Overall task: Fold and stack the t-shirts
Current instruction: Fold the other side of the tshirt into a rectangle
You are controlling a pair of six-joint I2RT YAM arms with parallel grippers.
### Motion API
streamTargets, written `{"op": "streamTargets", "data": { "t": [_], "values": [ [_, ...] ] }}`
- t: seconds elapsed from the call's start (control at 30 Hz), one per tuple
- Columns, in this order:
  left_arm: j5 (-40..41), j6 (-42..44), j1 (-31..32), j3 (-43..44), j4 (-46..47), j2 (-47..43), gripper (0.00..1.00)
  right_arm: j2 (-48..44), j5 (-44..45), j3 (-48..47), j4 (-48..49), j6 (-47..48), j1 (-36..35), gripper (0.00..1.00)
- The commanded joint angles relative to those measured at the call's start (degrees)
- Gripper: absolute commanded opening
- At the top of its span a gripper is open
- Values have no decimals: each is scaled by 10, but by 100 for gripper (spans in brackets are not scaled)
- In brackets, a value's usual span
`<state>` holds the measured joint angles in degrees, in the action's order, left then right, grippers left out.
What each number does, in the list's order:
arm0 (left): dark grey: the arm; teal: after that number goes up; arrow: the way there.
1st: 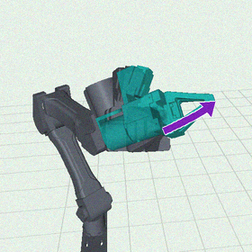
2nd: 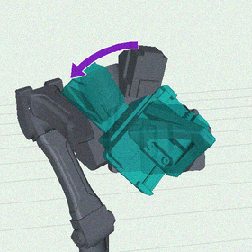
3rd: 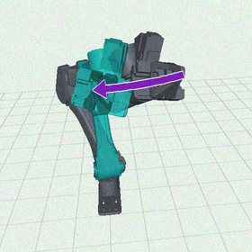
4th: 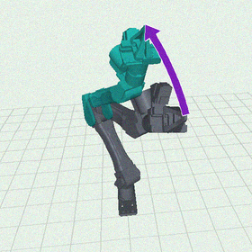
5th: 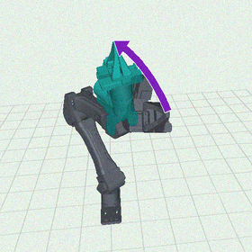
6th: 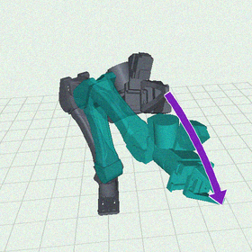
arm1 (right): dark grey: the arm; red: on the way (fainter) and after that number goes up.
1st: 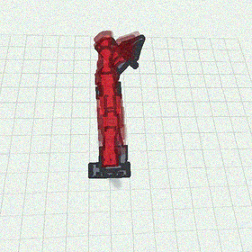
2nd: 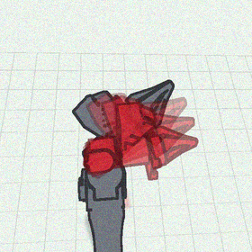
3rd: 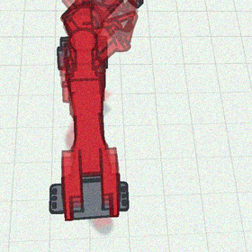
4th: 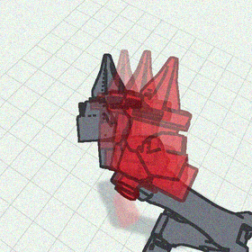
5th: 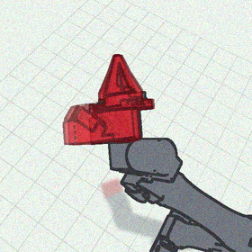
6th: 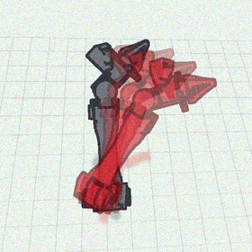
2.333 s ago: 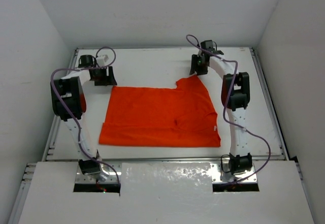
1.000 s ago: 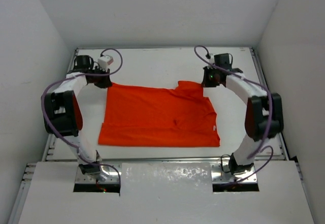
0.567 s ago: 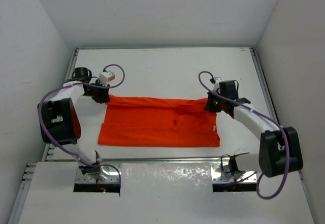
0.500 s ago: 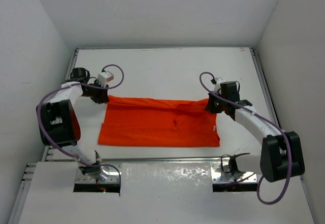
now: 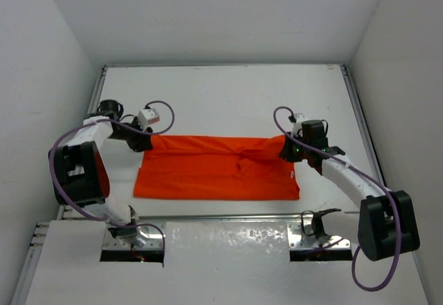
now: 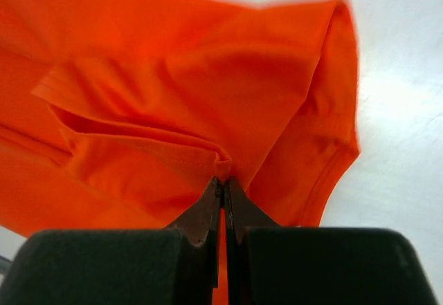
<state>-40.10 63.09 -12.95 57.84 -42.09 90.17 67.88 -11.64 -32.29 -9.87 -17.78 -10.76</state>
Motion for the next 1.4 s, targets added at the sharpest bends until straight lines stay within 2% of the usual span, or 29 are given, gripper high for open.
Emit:
{"op": "streamTargets", "data": {
  "t": [0.0, 0.03, 0.07, 0.13, 0.17, 0.23, 0.3, 0.33, 0.37, 0.43, 0.47, 0.63, 0.73, 0.97, 1.1, 1.37],
  "values": [
    [-12, 91, -28, -14, -82, -28, 33, 7, -14, 33, 24, -10, -11, 0],
    [-21, 118, -44, -12, -98, -34, 38, 7, -9, 36, 24, -9, -11, 0],
    [-40, 136, -63, 2, -138, -39, 52, 7, -1, 37, 23, -5, -12, 0],
    [-49, 185, -102, 31, -188, -42, 66, 5, 1, 39, 20, 5, -11, 0],
    [-49, 192, -108, 48, -227, -40, 78, 6, 1, 37, 20, 7, -12, 0],
    [-53, 165, -109, 82, -243, -32, 78, 10, 1, 36, 19, 12, -11, 0],
    [-42, 54, -94, 70, -147, -36, 72, 13, 1, 35, 23, 12, -11, 0],
    [-15, -48, -79, 60, -103, -39, 68, 15, 1, 34, 25, 11, -11, 0],
    [50, -88, -59, 35, -34, -44, 61, 15, 1, 33, 26, 10, -12, 0],
    [94, -182, -17, 11, 45, -44, 60, 16, 3, 29, 26, 10, -11, 0],
    [119, -210, -10, 3, 64, -33, 63, 16, 2, 28, 25, 13, -12, 0],
    [134, -308, -4, 56, 63, 28, 64, 20, 10, 26, 13, 20, -11, 0],
    [132, -326, 7, 73, 69, 44, 65, 21, 9, 32, 20, 17, -12, 0],
    [150, -331, 26, 75, 51, 75, 52, 23, 14, 29, 22, 13, -11, 0],
    [150, -329, 26, 80, 26, 95, 48, 25, 16, 26, 20, 16, -12, 0],
    [120, -322, 41, 56, 39, 76, 42, 31, 17, 20, 16, 18, -12, 0]
  ]
}}
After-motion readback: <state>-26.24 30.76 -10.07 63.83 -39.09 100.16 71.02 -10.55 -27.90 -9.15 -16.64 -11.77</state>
